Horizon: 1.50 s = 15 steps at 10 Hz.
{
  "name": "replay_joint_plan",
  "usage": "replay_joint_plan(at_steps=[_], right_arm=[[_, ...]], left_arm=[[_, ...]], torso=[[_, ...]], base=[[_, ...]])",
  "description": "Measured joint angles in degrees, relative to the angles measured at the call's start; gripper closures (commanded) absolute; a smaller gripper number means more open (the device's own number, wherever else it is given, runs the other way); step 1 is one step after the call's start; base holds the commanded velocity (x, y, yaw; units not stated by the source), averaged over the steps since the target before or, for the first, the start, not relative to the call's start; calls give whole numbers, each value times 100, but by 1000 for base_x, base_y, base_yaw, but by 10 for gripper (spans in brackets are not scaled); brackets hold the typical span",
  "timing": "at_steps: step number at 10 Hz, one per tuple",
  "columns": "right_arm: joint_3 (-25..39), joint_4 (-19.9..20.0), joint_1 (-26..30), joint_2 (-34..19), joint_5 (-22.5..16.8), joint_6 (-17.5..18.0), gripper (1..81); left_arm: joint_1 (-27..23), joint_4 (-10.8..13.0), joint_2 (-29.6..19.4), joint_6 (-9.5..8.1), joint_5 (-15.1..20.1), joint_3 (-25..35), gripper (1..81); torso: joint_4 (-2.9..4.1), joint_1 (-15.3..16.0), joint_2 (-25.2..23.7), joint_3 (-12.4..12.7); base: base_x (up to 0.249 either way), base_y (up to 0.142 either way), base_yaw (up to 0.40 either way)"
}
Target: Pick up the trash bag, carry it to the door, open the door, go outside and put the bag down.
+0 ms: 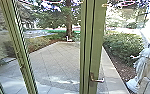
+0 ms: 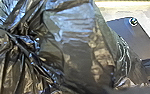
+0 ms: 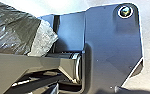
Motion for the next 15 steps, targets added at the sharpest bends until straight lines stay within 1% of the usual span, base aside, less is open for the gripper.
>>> replay_joint_plan(at_steps=[3, 5, 15], right_arm=[[-7, 0, 2, 2, 0, 0, 10], [-9, -1, 2, 2, -27, -2, 10], [-11, 0, 0, 4, -21, -2, 10]], left_arm=[[0, 11, -2, 0, 16, 0, 811], [0, 41, 11, 0, -1, 0, 811], [-49, 38, 28, -2, 18, 0, 811]], torso=[[0, -2, 0, 0], [0, -2, 0, 0], [0, -2, 0, 0]], base=[[0, 0, 263], [0, 0, 145], [0, 0, 0]])
